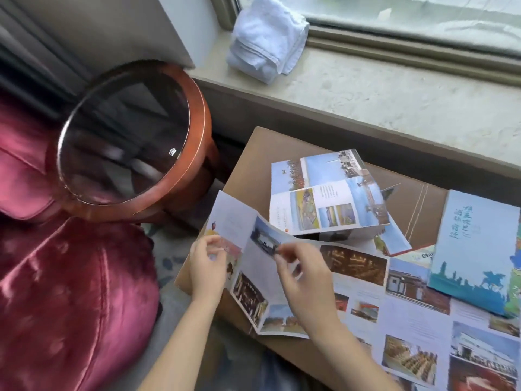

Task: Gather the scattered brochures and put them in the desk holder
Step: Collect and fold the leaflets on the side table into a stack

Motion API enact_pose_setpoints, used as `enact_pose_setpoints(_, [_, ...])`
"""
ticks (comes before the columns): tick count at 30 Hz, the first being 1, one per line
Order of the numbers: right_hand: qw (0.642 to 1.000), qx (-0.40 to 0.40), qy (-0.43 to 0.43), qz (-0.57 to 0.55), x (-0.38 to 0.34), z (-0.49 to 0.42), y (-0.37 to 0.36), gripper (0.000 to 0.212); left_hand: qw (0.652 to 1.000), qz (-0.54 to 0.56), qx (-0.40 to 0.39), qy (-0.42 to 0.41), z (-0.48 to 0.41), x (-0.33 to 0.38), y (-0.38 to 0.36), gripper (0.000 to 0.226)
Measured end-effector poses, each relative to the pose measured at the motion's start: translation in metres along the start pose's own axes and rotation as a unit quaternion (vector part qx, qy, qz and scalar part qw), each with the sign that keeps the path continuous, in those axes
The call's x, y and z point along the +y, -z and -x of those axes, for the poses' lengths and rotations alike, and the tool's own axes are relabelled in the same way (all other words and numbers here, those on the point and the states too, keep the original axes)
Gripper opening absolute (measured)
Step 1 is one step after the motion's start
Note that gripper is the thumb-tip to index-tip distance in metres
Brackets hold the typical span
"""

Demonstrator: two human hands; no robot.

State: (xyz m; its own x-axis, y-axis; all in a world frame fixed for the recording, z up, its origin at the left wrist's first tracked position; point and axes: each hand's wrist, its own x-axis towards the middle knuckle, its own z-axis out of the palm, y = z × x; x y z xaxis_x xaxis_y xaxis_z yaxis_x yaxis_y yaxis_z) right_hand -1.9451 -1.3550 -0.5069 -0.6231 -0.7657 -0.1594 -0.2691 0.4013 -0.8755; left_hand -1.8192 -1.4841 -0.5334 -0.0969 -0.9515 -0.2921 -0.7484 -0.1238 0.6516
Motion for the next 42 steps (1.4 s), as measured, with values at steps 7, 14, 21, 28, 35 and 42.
enact_pose_setpoints(7, [0.941,-0.108,0.107,0.302,-0.030,-0.102,-0.068,0.055,0.979,-0.171,-0.110,0.019,-0.073,-0.059,-0.003,0.085])
enact_pose_setpoints(14, [0.876,-0.228,0.061,0.421,-0.006,-0.154,-0.100,0.080,0.986,-0.090,-0.140,0.016,-0.100,-0.088,-0.007,0.042])
enact_pose_setpoints(21, [0.965,-0.205,0.022,0.162,-0.032,-0.137,-0.071,0.019,0.905,0.096,-0.378,0.169,-0.103,-0.072,0.056,0.035])
enact_pose_setpoints(28, [0.983,-0.175,0.050,0.031,-0.052,-0.103,-0.026,0.038,0.856,0.024,-0.516,0.029,-0.057,-0.047,0.042,0.062])
enact_pose_setpoints(35, [0.997,-0.059,0.030,-0.034,-0.007,-0.057,0.021,0.021,0.858,0.139,-0.494,0.026,-0.013,-0.048,0.008,0.018])
enact_pose_setpoints(42, [0.925,0.158,-0.276,-0.209,0.043,0.036,0.037,0.036,0.870,0.221,-0.435,0.072,0.048,-0.051,-0.019,0.015])
